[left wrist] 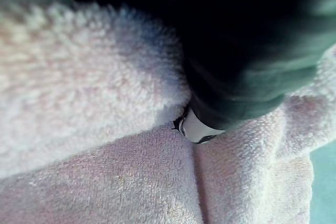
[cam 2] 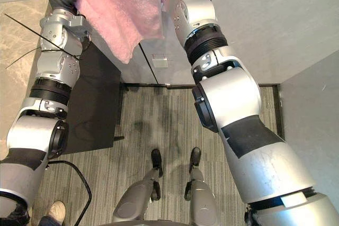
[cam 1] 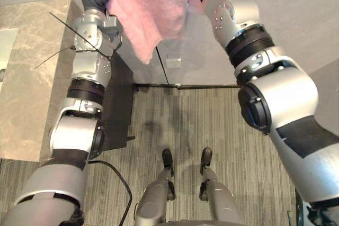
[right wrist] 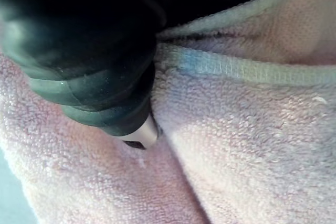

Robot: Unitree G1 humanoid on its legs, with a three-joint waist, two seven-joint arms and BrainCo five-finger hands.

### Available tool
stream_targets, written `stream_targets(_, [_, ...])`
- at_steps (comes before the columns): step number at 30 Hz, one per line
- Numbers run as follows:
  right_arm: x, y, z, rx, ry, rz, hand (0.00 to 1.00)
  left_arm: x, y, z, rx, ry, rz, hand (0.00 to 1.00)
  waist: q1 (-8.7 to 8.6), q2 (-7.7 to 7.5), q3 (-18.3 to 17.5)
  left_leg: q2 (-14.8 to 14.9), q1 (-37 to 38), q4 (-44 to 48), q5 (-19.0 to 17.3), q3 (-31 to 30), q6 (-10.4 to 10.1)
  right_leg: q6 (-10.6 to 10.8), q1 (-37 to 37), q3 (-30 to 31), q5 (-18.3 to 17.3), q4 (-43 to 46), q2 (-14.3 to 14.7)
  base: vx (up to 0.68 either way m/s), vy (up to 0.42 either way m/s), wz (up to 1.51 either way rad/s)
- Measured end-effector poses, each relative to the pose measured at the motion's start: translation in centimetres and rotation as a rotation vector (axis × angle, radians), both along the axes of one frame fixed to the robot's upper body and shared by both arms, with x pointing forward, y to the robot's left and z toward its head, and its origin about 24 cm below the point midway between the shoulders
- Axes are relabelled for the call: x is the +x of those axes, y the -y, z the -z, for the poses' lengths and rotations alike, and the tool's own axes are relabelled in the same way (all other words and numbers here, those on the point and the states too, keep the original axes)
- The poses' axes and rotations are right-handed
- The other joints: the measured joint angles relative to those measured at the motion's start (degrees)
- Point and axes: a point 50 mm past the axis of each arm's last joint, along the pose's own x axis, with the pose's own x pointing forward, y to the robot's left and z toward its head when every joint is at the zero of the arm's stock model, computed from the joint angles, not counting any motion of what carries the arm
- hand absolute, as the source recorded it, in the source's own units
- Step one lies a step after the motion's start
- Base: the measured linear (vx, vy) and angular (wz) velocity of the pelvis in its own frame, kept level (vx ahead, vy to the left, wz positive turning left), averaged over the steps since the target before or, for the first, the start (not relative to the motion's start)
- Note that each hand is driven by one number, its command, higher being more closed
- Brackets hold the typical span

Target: Organize washtable

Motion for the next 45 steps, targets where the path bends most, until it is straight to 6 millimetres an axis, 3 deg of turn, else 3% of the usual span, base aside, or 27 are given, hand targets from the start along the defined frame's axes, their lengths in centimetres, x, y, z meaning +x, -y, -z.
stream_targets(1, [0.1, 0.0, 0.1, -0.001, -0.005, 0.001, 0.0, 0.0, 0.0, 0.1, 0.0, -0.003, -0.001, 0.0, 0.0, 0.0, 0.0, 0.0, 0.0, 0.0, 0.0, 0.0, 0.0, 0.0, 0.0, 0.0, 0.0, 0.0, 0.0, 0.03, 0.018, -0.01])
stream_targets(7, [0.7, 0.7, 1.6, -0.01, -0.042, 0.011, 0.0, 0.5, -0.8, 1.3, -0.015, -0.071, -0.026, 0.0, 0.0, 0.0, 0.0, 0.0, 0.0, 0.0, 0.0, -0.2, 0.0, 0.0, 0.0, -0.1, 0.0, 0.0, 0.0, 0.04, 0.019, 0.01])
stream_targets(12, [0.9, 1.7, 1.5, -0.054, -0.026, 0.019, 0.0, 0.5, -1.2, 1.7, -0.001, -0.083, -0.019, 0.0, -0.02, 0.0, 0.0, 0.0, -0.1, 0.0, 0.0, -0.3, 0.0, 0.0, 0.0, -0.7, 0.0, 0.0, -0.1, 0.01, 0.007, 0.01])
stream_targets(21, [1.0, 3.8, 0.9, -0.117, 0.002, 0.077, 0.0, -0.2, -4.2, 2.1, 0.152, -0.144, 0.001, 0.0, -0.06, -0.01, 0.0, 0.0, 0.4, 0.0, 0.0, -0.3, 0.0, 0.1, 0.5, -0.7, 0.1, 0.0, -0.2, 0.0, 0.0, 0.0])
stream_targets(33, [1.6, 6.9, 1.6, -0.152, -0.018, 0.149, 0.0, -1.2, -7.3, 2.2, 0.207, -0.173, -0.068, 0.0, -0.06, -0.01, 0.0, -0.1, 1.1, 0.0, 0.5, -1.8, 0.6, 0.1, 1.9, -1.7, 0.1, 0.0, -0.3, 0.01, 0.009, 0.06])
stream_targets(39, [1.4, 11.1, 0.6, -0.146, -0.014, 0.236, 0.0, -2.1, -9.2, 1.1, 0.219, -0.159, -0.131, 0.0, -0.36, -0.02, 0.0, -0.3, 1.6, 0.0, 0.7, -2.4, 0.8, 0.1, 2.8, -2.7, 0.0, 0.0, -0.5, 0.02, 0.011, 0.08])
stream_targets(40, [1.1, 12.9, 0.3, -0.09, -0.013, 0.266, 0.0, -2.5, -10.3, 0.6, 0.179, -0.139, -0.165, 0.0, -0.59, -0.04, 0.0, -0.6, 1.6, 0.0, 0.8, -2.7, 1.0, 0.1, 3.0, -2.8, 0.0, 0.0, -0.6, 0.02, 0.025, 0.11])
stream_targets(45, [-0.4, 18.1, -0.1, 0.137, 0.061, 0.386, 0.0, -5.3, -16.1, -0.6, -0.055, -0.073, -0.449, 0.0, -2.61, -0.1, -0.2, -1.0, 2.0, 0.0, 0.9, -3.1, 1.1, 0.0, 3.5, -2.8, 0.0, 0.0, -0.5, 0.01, 0.009, 0.03])
